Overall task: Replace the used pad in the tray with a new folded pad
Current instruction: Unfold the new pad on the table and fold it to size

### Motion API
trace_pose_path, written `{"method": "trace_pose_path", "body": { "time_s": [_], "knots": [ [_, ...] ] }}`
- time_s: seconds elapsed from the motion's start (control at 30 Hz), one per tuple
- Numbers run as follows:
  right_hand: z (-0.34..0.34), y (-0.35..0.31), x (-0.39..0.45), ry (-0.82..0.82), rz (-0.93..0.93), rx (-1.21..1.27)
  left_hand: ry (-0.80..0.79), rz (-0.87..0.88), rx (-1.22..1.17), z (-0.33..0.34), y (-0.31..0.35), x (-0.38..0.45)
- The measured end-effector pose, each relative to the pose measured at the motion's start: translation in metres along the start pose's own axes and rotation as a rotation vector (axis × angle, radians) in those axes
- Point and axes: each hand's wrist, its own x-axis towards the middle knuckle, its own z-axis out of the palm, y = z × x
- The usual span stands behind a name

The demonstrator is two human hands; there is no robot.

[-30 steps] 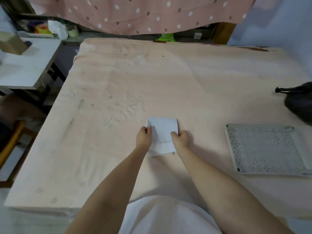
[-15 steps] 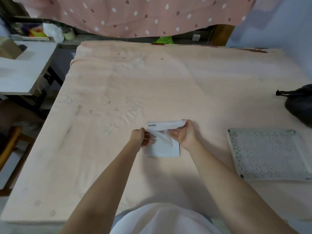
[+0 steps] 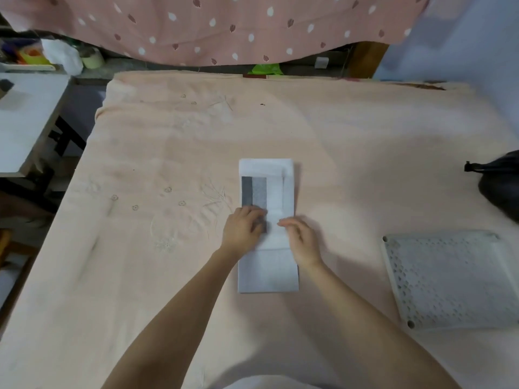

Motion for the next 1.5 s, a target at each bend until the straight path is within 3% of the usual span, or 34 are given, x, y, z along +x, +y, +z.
{"method": "trace_pose_path", "body": {
  "time_s": [0.07,0.17,0.23,0.37,0.47,0.6,0.7,0.8,0.93,1.03,1.2,1.33,1.5],
  "knots": [
    [0.007,0.009,0.006,-0.140,-0.218,-0.428,-0.042,0.105,0.188,0.009,-0.009,0.005],
    [0.016,0.021,0.010,-0.277,-0.267,-0.907,-0.166,0.111,0.390,0.023,-0.022,0.006],
    [0.018,0.027,0.007,-0.324,-0.265,-1.078,-0.199,0.121,0.480,0.031,-0.028,0.002],
    [0.018,0.027,0.007,-0.367,-0.266,-1.163,-0.220,0.121,0.547,0.034,-0.031,0.005],
    [0.017,0.020,0.010,-0.401,-0.240,-1.101,-0.247,0.107,0.536,0.029,-0.025,0.006],
    [0.003,0.012,-0.005,-0.304,-0.353,-0.886,-0.028,0.188,0.314,0.015,-0.015,-0.017],
    [-0.007,0.013,-0.013,-0.322,-0.368,-0.899,0.056,0.257,0.292,0.013,-0.016,-0.039],
    [-0.013,0.008,-0.012,-0.388,-0.338,-1.012,-0.021,0.166,0.284,0.009,-0.015,-0.047],
    [-0.015,-0.004,-0.011,-0.431,-0.280,-1.052,-0.291,-0.063,0.213,0.003,-0.007,-0.045],
    [-0.018,-0.007,-0.017,-0.433,-0.302,-1.017,-0.453,-0.026,0.222,-0.005,-0.001,-0.048],
    [-0.026,0.000,-0.052,-0.341,-0.322,-0.590,-0.324,0.012,0.026,-0.028,0.011,-0.078],
    [-0.045,0.000,-0.098,-0.360,-0.356,-0.345,-0.297,0.078,-0.166,-0.037,0.012,-0.129],
    [-0.059,0.017,-0.156,-0.561,-0.135,-0.152,-0.367,0.300,0.040,-0.011,0.003,-0.190]
  ]
}}
